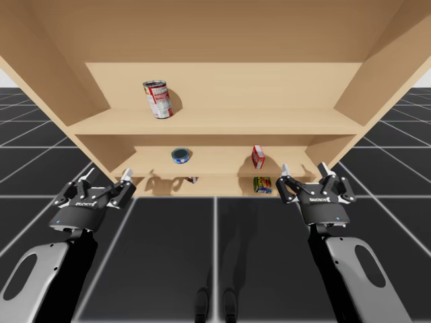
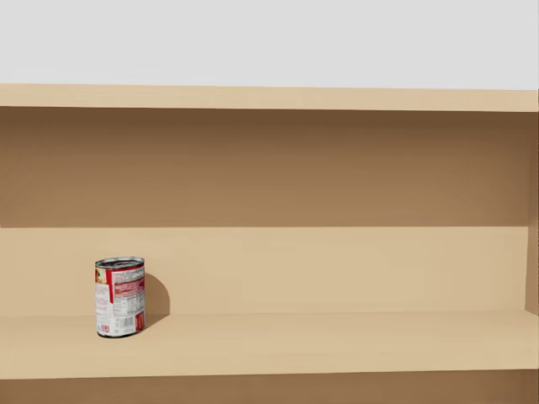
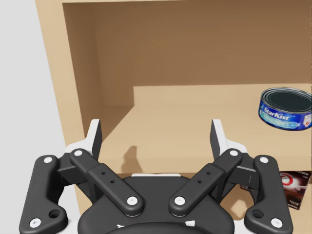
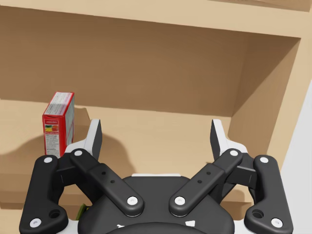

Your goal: Retrieve the pudding box from the shelves.

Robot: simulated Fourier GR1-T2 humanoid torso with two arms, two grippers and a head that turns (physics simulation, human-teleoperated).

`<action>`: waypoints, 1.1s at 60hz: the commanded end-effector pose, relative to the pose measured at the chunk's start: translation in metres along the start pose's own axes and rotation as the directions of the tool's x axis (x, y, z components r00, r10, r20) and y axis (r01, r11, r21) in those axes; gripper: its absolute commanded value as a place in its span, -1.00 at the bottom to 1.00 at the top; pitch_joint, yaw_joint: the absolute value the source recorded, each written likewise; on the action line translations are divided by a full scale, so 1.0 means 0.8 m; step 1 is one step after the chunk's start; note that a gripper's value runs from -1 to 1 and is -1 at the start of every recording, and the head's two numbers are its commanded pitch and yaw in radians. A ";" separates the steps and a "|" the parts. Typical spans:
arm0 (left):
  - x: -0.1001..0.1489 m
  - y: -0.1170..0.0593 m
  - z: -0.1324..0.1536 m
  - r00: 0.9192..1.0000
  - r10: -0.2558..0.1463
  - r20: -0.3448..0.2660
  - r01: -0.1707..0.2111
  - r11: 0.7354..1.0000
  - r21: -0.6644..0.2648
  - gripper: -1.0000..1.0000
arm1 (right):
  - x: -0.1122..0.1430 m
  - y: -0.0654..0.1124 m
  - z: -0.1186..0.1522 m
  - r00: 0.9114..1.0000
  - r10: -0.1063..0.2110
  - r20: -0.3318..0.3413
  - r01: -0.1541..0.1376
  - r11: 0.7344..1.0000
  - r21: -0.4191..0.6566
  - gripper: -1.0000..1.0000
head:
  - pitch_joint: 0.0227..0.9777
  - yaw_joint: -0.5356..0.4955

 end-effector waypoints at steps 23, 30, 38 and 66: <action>-0.001 0.000 0.001 1.000 -0.010 0.001 0.010 1.000 -0.016 -1.00 | 0.002 -0.002 0.000 1.000 -0.008 -0.014 0.008 1.000 0.015 -1.00 | -0.50 -0.03; -0.001 0.000 0.001 1.000 -0.007 -0.002 0.007 1.000 -0.025 -1.00 | 0.003 -0.002 0.000 1.000 -0.006 -0.014 0.006 1.000 0.017 -1.00 | -0.32 -0.02; -0.002 -0.001 0.000 1.000 -0.018 -0.003 0.018 0.999 -0.028 -1.00 | 0.004 0.005 0.002 1.000 -0.007 -0.017 0.007 0.999 0.032 -1.00 | -0.10 0.00; -0.002 -0.016 0.003 1.000 -0.021 -0.006 0.021 0.998 -0.064 -1.00 | 0.003 0.022 0.008 0.999 0.050 -0.019 -0.049 0.997 0.052 -1.00 | 0.42 0.40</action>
